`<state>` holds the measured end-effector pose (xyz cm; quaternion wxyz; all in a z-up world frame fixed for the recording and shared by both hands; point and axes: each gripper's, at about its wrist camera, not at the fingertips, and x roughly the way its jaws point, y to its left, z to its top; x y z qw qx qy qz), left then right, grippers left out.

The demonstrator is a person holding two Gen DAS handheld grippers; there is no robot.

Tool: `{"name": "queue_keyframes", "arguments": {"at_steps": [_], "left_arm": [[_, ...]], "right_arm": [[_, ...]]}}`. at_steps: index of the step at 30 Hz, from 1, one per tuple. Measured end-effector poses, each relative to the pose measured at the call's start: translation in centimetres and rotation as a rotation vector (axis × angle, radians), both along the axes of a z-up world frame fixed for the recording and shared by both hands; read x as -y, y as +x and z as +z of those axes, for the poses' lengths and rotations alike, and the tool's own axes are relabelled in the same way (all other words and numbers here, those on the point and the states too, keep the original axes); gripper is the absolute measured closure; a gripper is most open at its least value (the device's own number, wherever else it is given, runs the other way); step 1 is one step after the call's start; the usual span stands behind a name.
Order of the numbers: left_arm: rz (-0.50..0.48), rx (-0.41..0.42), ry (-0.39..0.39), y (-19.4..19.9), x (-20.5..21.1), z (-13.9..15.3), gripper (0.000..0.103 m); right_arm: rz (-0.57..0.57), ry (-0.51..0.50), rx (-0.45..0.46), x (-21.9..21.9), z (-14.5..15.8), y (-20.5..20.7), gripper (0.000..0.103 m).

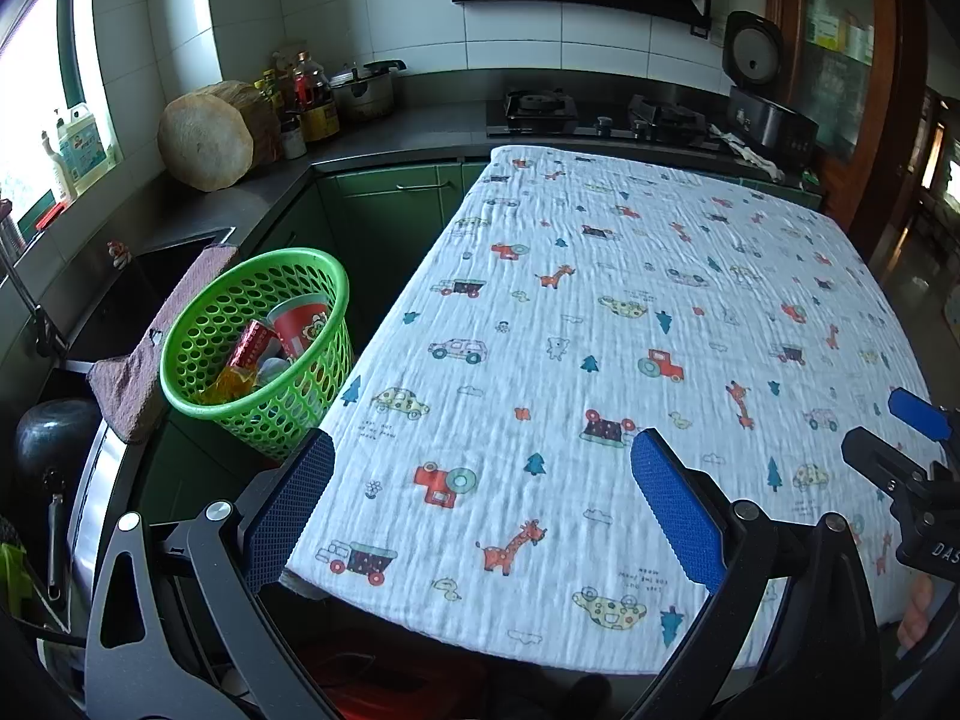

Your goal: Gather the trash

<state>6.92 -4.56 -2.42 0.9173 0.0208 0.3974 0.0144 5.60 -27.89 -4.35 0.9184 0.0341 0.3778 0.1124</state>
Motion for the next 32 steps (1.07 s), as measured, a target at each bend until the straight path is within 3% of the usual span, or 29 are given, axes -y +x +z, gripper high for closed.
{"name": "queue_keyframes", "arguments": {"at_steps": [32], "left_arm": [[-0.005,0.004,-0.009,-0.29,0.17,-0.18,0.005]], "right_arm": [[0.001,0.003,-0.001,-0.19,0.02,-0.18,0.011]]}}
